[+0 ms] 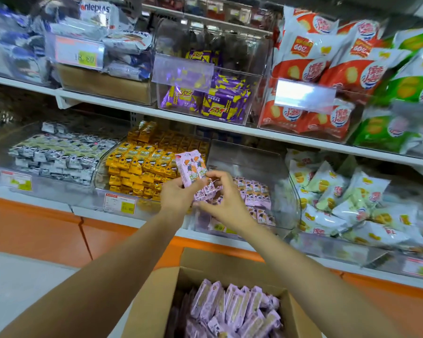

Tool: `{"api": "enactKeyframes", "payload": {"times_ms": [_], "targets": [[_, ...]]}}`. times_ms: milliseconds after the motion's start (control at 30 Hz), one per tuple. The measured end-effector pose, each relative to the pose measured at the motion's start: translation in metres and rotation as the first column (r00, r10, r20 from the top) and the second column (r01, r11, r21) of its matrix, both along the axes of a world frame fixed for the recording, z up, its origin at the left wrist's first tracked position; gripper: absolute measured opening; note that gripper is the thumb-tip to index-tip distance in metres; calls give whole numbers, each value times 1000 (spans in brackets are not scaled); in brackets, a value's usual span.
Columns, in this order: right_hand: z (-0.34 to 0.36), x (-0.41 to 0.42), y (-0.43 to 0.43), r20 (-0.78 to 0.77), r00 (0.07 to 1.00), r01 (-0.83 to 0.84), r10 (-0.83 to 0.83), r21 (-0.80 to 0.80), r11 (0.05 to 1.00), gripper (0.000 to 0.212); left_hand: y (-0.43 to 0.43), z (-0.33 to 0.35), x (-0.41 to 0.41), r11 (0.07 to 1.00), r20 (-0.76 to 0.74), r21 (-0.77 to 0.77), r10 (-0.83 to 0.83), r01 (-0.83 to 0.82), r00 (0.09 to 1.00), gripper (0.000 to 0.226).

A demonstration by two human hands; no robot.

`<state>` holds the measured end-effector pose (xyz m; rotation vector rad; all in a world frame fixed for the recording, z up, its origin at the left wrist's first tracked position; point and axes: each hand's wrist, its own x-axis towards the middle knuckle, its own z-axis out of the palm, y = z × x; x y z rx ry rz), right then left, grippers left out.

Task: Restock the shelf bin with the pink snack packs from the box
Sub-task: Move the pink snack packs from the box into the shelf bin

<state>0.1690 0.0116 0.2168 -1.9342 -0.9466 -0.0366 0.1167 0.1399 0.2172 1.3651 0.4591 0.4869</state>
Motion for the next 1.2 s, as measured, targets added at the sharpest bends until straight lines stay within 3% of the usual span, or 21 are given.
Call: {"api": "enactKeyframes", "payload": {"times_ms": [100, 200, 233, 267, 333, 467, 533, 767, 933, 1067, 1133, 1200], "targets": [[0, 1, 6, -14, 999, 40, -40, 40, 998, 61, -4, 3, 4, 997, 18, 75, 0, -1, 1000, 7], [0, 8, 5, -52, 993, 112, -107, 94, 989, 58, -3, 1, 14, 978, 28, 209, -34, 27, 999, 37], [2, 12, 2, -72, 989, 139, -131, 126, 982, 56, -2, -1, 18, 939, 36, 340, -56, 40, 998, 46], [2, 18, -1, -95, 982, 175, -162, 150, 973, 54, -2, -3, 21, 846, 28, 533, -42, 21, 999, 51], [1, 36, -8, -129, 960, 269, -250, 165, 949, 46, 2, -14, 26, 546, -14, 838, 19, 1, 1000, 60], [-12, 86, -23, -122, 884, 453, -451, -12, 891, 45, 8, -41, 24, 98, -50, 994, -6, 50, 999, 70], [-20, 107, -23, -104, 867, 473, -487, -134, 871, 48, 10, -52, 25, -29, -48, 998, 16, 49, 999, 65], [-50, 147, -2, -2, 832, 506, -554, -404, 762, 56, 10, -59, 30, -110, -1, 994, 52, 6, 999, 57], [-55, 142, 25, -73, 859, 445, -506, -381, 811, 62, 9, -60, 29, -107, 12, 994, 53, -6, 999, 58], [-46, 140, 7, -268, 875, 286, -403, -385, 878, 62, 9, -59, 27, -110, -20, 994, 59, 26, 998, 56], [-33, 127, -4, -223, 897, 284, -381, -369, 885, 54, 8, -57, 26, -108, -40, 993, 59, 46, 997, 55], [-19, 107, -9, -165, 911, 337, -377, -229, 913, 42, 10, -55, 23, -95, -42, 994, 70, 48, 997, 57]]}}
